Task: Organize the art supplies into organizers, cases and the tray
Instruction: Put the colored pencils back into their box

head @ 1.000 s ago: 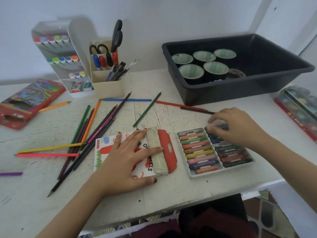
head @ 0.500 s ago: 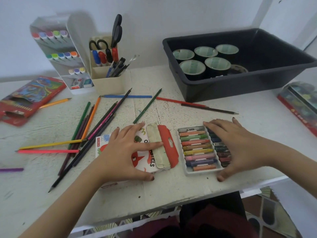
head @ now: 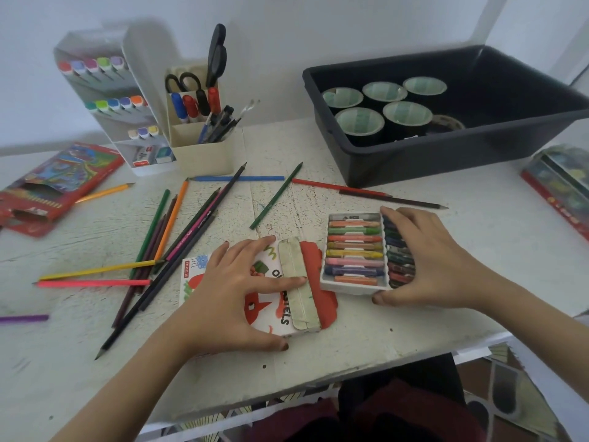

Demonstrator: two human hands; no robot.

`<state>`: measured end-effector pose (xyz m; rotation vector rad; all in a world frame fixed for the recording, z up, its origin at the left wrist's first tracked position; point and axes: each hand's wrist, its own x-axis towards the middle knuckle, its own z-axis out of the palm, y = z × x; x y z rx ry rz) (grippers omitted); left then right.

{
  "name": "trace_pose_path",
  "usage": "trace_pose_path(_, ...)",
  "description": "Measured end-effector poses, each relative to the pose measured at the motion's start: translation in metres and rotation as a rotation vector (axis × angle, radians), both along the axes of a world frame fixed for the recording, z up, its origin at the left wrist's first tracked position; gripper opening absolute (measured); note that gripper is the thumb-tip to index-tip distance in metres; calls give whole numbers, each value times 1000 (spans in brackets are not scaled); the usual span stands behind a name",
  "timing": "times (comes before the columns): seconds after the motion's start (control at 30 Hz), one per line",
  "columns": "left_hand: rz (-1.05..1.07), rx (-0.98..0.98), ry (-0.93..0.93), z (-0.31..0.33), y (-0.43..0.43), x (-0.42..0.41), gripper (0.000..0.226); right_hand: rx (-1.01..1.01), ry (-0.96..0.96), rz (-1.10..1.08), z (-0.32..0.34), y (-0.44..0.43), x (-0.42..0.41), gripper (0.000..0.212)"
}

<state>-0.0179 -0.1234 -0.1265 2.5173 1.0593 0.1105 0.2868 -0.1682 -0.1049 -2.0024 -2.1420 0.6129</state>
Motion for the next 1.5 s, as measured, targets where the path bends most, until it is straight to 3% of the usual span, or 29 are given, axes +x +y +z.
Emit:
trace_pose_path(0.27, 11, -4, -28, -2, -2, 0, 73, -83, -176, 110, -2, 5, -8, 137)
trace_pose_path(0.5, 12, -1, -54, -4, -3, 0, 72, -77, -122, 157, -1, 17, -31, 126)
trace_pose_path(0.83, 44, -26, -144, 1, -5, -1, 75, -86, -109, 46, 3, 25, -41, 117)
trace_pose_path(1.07, 38, -23, -138, 1, -5, 0, 77, -135, -85, 249, 10, 20, -53, 124)
trace_pose_path(1.5, 60, -22, -126, 0, -4, 1, 78, -138, -106, 331, 13, 15, -53, 125)
